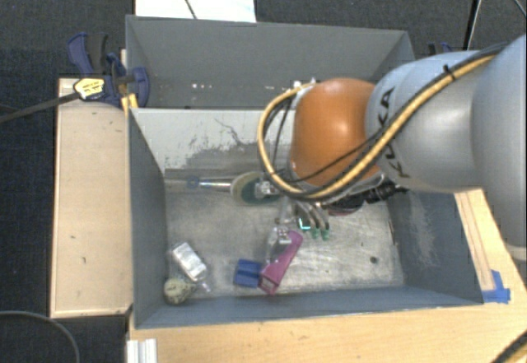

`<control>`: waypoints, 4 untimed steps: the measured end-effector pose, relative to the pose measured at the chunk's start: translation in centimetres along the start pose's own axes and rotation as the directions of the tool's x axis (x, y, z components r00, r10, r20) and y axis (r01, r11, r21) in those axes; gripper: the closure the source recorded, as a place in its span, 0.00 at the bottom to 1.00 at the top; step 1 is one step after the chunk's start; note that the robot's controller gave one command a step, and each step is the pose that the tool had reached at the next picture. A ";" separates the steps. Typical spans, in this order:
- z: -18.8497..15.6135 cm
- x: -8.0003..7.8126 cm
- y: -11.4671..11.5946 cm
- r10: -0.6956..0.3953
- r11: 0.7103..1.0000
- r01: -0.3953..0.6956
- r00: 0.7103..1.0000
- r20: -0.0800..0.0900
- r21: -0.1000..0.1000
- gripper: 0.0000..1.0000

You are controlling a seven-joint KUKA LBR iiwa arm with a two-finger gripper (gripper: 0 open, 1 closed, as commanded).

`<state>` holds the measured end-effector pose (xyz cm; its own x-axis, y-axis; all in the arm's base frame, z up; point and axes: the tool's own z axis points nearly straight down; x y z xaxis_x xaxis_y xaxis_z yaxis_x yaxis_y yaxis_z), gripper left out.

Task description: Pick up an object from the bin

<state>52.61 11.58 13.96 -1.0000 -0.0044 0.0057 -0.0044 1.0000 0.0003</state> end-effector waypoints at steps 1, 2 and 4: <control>6.9 -2.3 -9.2 -0.015 1.000 0.015 1.000 0.010 0.001 0.00; 0.6 3.9 -9.2 -0.149 0.989 0.149 0.989 0.013 0.002 0.00; 0.9 4.9 -0.5 -0.465 0.885 0.465 0.885 0.012 0.002 0.00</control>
Offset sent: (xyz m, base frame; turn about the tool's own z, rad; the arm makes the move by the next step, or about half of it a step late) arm 0.0205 -0.0878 -0.0688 -0.0223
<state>47.69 11.04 13.08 -0.8834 -0.4686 -0.0067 -0.4686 0.8834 0.0014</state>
